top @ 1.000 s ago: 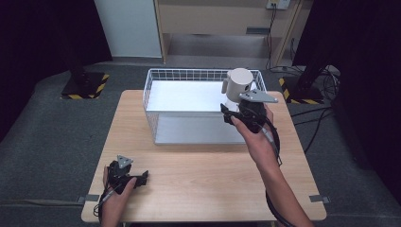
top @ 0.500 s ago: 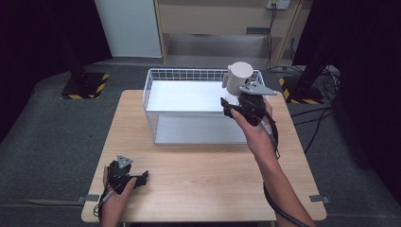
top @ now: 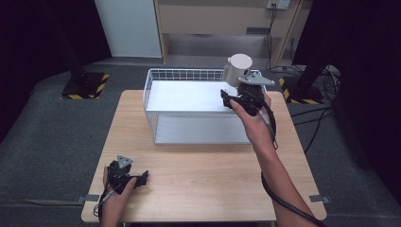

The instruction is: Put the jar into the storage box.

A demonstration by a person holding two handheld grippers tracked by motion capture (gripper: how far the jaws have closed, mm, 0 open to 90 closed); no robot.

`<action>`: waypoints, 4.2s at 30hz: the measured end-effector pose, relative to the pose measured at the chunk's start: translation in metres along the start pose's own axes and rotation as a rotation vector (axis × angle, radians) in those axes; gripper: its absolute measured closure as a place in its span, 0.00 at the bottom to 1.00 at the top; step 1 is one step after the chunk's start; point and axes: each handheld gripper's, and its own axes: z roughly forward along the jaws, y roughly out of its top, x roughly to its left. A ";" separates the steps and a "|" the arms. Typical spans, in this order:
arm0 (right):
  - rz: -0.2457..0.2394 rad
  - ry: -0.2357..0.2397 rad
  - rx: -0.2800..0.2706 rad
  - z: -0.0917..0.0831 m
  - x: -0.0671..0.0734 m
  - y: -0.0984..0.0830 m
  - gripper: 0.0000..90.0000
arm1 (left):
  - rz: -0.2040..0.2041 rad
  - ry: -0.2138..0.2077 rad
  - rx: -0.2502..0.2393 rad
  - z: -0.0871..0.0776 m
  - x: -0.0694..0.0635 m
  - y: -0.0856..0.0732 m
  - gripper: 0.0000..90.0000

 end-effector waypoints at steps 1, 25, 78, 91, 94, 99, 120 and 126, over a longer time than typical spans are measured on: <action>0.002 0.001 0.002 0.002 0.000 0.001 0.35 | 0.000 0.000 0.000 0.000 0.000 0.000 0.00; 0.015 -0.015 0.032 0.040 -0.004 0.014 0.35 | 0.003 -0.001 0.003 0.000 0.000 0.000 0.00; 0.041 -0.001 0.043 0.059 0.003 0.005 0.35 | 0.002 -0.001 0.001 0.000 0.000 0.000 0.00; 0.047 0.000 0.036 0.059 0.003 0.004 0.34 | 0.001 -0.001 0.001 0.000 0.000 0.000 0.00; 0.046 0.000 0.034 0.059 0.003 0.005 0.34 | 0.001 -0.001 0.001 0.000 0.000 0.000 0.00; 0.046 0.000 0.030 0.059 0.003 0.006 0.33 | 0.001 -0.001 0.001 0.000 0.000 0.000 0.00; 0.044 0.022 -0.003 0.038 0.003 -0.005 0.03 | 0.002 -0.001 0.001 0.000 0.000 0.000 0.00; 0.024 0.035 -0.012 0.026 0.011 -0.014 0.02 | 0.002 -0.001 0.001 0.000 0.000 0.000 0.00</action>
